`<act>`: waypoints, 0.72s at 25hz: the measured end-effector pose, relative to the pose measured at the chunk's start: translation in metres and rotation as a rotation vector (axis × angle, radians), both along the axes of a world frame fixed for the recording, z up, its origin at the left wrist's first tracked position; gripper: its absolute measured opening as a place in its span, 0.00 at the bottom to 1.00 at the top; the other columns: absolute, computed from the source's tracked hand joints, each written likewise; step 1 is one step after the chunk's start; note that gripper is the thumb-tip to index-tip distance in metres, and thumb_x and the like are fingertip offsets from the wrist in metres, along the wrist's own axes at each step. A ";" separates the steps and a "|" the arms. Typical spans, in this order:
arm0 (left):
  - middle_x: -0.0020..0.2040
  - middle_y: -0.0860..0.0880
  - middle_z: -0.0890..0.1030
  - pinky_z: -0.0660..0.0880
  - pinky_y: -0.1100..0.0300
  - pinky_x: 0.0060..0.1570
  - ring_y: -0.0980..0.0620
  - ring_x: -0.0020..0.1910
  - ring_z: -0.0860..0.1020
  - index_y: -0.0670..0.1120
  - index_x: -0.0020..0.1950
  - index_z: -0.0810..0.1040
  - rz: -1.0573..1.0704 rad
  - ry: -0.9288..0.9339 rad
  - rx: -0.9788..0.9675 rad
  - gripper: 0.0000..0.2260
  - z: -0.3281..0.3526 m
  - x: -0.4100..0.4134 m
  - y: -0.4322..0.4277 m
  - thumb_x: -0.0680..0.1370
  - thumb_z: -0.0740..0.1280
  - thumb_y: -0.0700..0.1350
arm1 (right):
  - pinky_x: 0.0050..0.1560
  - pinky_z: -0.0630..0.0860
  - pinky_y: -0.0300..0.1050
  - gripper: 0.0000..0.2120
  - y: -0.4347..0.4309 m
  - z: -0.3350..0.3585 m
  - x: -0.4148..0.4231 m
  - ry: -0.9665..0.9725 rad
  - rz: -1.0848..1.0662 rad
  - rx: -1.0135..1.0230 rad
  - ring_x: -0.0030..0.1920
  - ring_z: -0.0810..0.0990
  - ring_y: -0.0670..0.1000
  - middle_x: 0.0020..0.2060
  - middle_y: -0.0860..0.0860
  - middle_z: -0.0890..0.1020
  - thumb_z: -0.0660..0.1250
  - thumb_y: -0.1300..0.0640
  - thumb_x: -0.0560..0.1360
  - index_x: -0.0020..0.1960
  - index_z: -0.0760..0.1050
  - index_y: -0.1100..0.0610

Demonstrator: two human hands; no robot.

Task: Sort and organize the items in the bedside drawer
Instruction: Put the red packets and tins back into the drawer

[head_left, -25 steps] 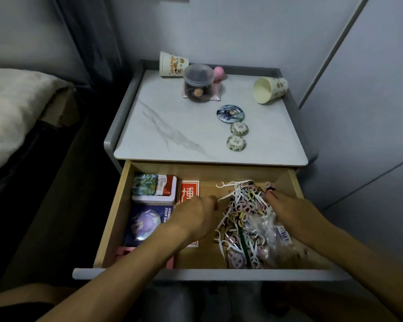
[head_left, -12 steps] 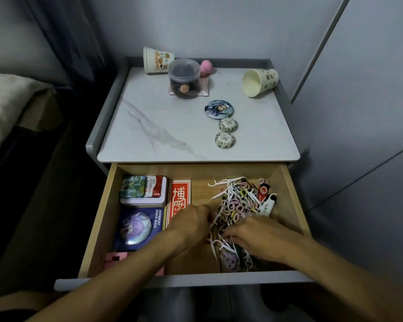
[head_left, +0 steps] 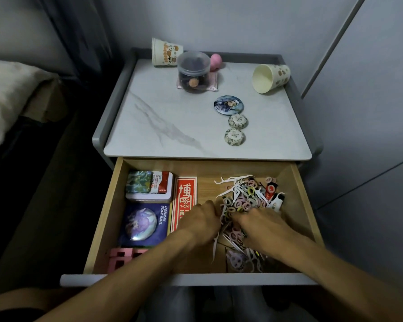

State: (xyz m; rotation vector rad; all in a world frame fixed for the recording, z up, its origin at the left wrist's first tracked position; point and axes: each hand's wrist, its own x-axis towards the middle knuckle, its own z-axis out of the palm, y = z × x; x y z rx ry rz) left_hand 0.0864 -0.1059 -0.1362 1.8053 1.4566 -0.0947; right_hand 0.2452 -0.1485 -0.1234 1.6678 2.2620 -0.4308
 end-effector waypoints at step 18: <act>0.40 0.41 0.81 0.73 0.61 0.31 0.50 0.33 0.78 0.37 0.51 0.79 0.583 -0.722 -0.333 0.07 0.029 0.008 0.009 0.81 0.65 0.40 | 0.31 0.72 0.37 0.08 0.017 0.043 0.021 0.888 -0.477 -0.409 0.31 0.78 0.46 0.37 0.50 0.83 0.69 0.58 0.77 0.55 0.74 0.55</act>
